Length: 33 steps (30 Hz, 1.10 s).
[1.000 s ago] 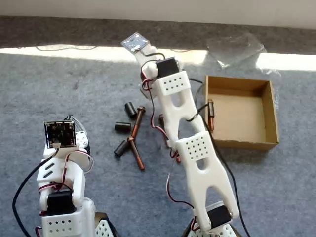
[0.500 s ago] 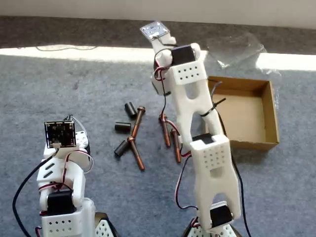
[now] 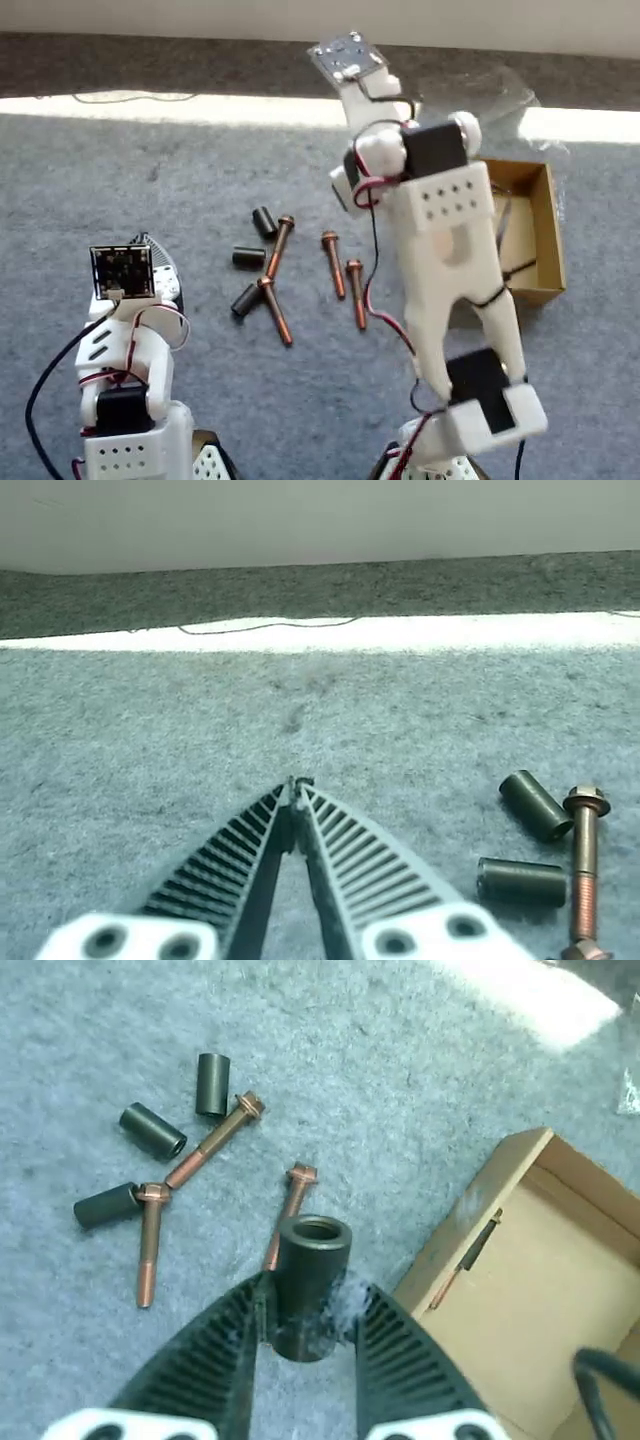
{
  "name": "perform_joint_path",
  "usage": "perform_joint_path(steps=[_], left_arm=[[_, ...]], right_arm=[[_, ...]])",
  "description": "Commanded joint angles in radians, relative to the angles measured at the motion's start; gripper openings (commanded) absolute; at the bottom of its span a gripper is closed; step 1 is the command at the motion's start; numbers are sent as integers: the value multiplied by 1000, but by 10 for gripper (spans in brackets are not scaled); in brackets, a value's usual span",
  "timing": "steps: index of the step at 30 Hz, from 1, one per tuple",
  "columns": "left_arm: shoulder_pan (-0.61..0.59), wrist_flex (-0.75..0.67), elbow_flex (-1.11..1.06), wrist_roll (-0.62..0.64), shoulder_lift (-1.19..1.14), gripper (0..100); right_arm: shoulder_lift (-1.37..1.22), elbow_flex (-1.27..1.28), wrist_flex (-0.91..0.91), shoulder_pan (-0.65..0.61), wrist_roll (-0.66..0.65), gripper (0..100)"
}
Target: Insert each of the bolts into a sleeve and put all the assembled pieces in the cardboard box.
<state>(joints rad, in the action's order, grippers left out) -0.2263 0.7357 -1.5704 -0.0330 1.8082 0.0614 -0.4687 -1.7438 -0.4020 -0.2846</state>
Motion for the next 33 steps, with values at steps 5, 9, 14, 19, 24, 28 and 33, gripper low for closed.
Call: perform_joint_path(steps=[5, 9, 14, 19, 24, 28, 33], left_arm=[[39, -18, 2, -8, 10, 20], [39, -18, 2, -8, 10, 21], [41, -17, 2, -8, 10, 21], [41, -17, 2, -8, 10, 21], [76, -15, 2, -9, 10, 21], [162, 0, 4, -107, 10, 21], [197, 18, 4, -129, 10, 21]], right_arm=[[318, 255, -15, 5, 3, 5], [433, 389, 8, 5, 3, 5], [611, 585, 88, 8, 3, 5], [814, 780, 177, 8, 3, 5], [975, 987, 291, 12, 3, 5], [1067, 1136, 364, 12, 5, 5], [1165, 1282, 446, 12, 9, 5]])
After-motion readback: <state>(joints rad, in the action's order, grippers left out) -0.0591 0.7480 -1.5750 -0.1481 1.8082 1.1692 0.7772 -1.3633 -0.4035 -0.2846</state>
